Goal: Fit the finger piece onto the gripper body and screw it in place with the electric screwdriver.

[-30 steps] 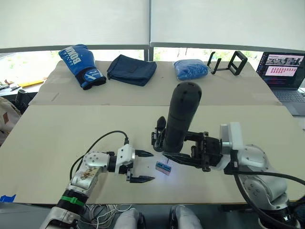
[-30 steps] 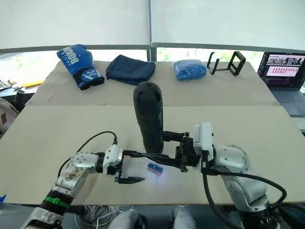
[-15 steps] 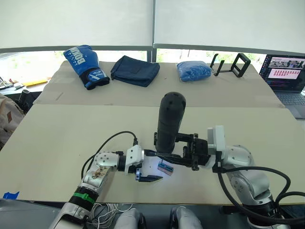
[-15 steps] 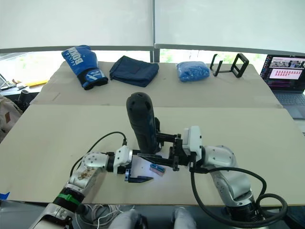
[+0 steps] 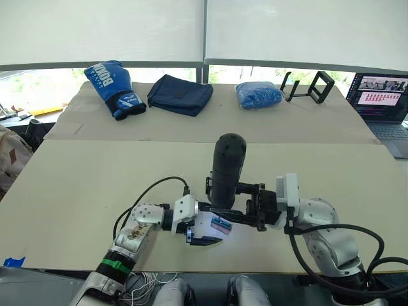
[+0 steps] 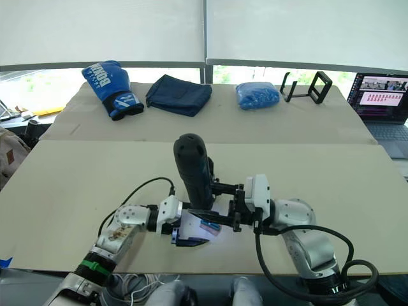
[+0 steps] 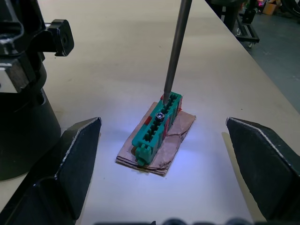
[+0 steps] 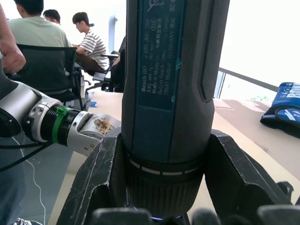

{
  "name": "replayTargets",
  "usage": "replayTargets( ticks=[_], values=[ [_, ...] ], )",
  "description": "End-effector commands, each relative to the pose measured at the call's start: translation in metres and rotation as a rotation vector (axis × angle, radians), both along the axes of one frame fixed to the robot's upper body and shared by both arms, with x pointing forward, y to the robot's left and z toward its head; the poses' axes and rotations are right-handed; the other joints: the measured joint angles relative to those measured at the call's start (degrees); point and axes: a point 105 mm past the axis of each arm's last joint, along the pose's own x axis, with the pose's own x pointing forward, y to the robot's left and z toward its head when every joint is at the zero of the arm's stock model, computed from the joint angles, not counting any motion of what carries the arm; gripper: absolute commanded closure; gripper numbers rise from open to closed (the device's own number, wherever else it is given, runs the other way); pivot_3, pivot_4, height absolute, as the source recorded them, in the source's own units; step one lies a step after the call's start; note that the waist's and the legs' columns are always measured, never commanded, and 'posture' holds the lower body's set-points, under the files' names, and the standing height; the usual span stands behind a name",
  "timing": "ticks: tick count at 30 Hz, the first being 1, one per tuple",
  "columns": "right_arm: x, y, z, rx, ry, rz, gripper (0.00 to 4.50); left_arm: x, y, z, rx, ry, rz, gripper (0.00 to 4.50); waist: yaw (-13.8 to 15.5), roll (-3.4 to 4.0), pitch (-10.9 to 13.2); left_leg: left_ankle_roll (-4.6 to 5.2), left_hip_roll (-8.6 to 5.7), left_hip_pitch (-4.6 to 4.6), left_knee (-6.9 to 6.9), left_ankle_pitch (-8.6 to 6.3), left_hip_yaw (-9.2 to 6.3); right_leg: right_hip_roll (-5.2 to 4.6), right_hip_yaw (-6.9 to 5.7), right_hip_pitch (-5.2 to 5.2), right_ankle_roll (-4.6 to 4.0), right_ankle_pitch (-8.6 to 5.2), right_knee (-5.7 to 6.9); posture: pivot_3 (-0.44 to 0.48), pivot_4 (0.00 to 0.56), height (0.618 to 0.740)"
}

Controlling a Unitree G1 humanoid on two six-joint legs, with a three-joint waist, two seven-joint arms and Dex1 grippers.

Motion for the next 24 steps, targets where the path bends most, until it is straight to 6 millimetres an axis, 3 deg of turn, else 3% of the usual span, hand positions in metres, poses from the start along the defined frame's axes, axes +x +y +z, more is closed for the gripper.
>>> replayTargets(
  ticks=[1,24],
  values=[
    [-0.0049,-0.0003,0.013,0.033,-0.08,0.012,2.56,-0.0054,-0.0054,-0.0061,0.004,0.021,-0.02,0.01,-0.01,0.0,0.0,0.0,0.0,0.0,0.0,0.0,0.0,0.0,0.0,0.0,0.0,0.0,0.0,0.0,0.15,0.74],
    [-0.0015,0.0011,0.0081,0.033,-0.073,0.001,2.56,-0.0022,-0.0026,-0.0095,0.021,-0.007,-0.008,0.01,0.01,0.0,0.0,0.02,0.0,0.0,0.0,-0.01,-0.03,-0.04,-0.01,0.01,0.0,0.0,0.0,0.0,0.15,0.74]
  ],
)
